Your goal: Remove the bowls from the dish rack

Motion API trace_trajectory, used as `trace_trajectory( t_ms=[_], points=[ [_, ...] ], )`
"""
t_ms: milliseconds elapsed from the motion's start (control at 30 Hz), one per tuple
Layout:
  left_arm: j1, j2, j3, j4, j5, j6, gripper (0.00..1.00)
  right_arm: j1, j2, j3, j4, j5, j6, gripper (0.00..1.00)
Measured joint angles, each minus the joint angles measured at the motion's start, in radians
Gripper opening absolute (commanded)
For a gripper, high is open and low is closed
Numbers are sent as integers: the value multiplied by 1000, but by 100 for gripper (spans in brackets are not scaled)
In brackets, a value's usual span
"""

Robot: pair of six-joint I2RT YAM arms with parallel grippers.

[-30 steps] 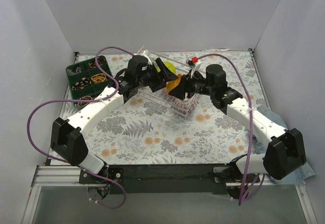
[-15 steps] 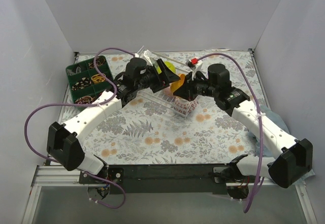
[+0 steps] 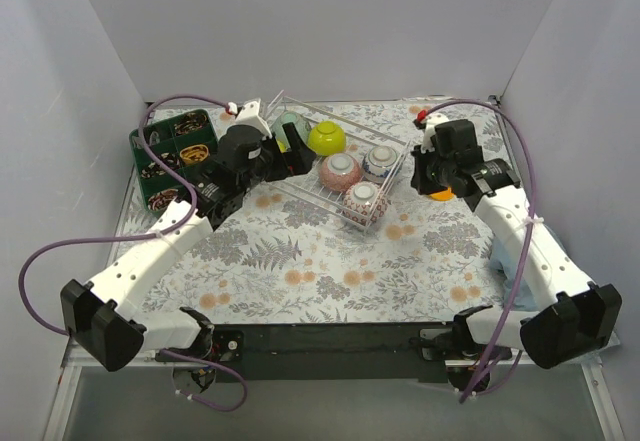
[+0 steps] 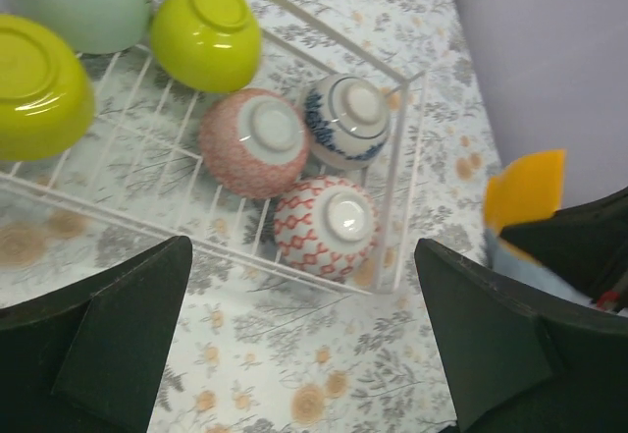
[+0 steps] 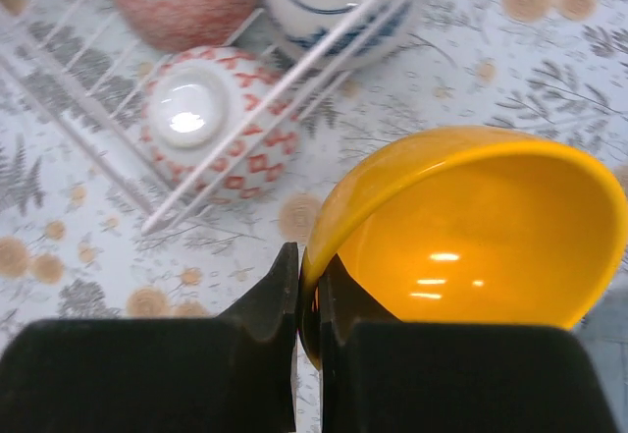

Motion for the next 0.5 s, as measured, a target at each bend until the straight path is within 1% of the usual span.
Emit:
trace_trajectory(
  t_ms=[133, 233, 367, 500],
  points=[
    [0, -57, -71, -48, -56, 51, 98, -130, 75, 22, -19, 42, -14, 1],
    [0, -88, -116, -68, -79, 72, 98, -205, 164, 25, -27, 70, -13, 1],
    [0, -114, -156, -90, -91, 88, 98, -245, 297, 26, -22, 104, -8, 1],
    [0, -126, -177, -98, -94, 96, 98, -258, 394, 26, 10, 118, 5, 2]
  ],
)
